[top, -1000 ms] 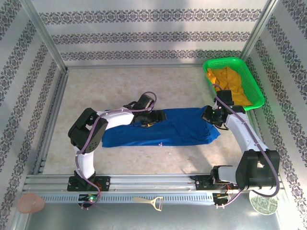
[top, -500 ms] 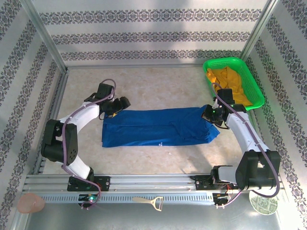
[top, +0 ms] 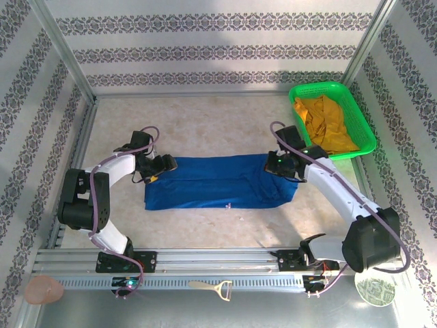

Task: Fold the inside-out t-shirt

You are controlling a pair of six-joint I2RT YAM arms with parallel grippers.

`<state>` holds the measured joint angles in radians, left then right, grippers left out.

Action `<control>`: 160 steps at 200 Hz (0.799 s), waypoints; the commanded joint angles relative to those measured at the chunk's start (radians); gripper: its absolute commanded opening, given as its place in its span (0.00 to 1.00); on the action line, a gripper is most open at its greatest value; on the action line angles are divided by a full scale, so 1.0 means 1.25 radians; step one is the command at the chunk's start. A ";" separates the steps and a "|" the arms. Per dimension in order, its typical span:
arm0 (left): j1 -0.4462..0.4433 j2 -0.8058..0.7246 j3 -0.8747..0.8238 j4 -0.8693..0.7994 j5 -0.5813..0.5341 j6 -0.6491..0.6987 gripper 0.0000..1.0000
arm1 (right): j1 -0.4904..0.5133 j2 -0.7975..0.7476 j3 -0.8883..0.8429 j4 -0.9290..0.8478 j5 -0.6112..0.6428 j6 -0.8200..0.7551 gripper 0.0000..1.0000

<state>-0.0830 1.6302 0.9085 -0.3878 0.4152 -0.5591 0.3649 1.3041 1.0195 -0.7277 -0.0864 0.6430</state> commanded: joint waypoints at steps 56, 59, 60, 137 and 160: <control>0.032 0.038 -0.033 0.068 0.083 0.042 0.84 | 0.341 0.216 0.219 0.000 0.176 0.233 0.00; 0.032 0.040 -0.033 0.070 0.085 0.043 0.85 | 0.355 0.233 0.235 -0.002 0.179 0.238 0.00; 0.033 0.040 -0.033 0.071 0.086 0.042 0.84 | 0.359 0.237 0.242 -0.002 0.180 0.238 0.00; 0.077 0.057 -0.006 0.084 0.173 0.046 0.84 | 0.496 0.514 0.618 -0.099 0.207 0.266 0.00; 0.096 0.066 -0.017 0.102 0.195 0.036 0.84 | 0.509 0.563 0.692 -0.124 0.202 0.268 0.00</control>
<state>0.0044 1.6764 0.8944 -0.2836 0.6254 -0.5270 0.9852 1.9560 1.7878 -0.8124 0.1360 0.9558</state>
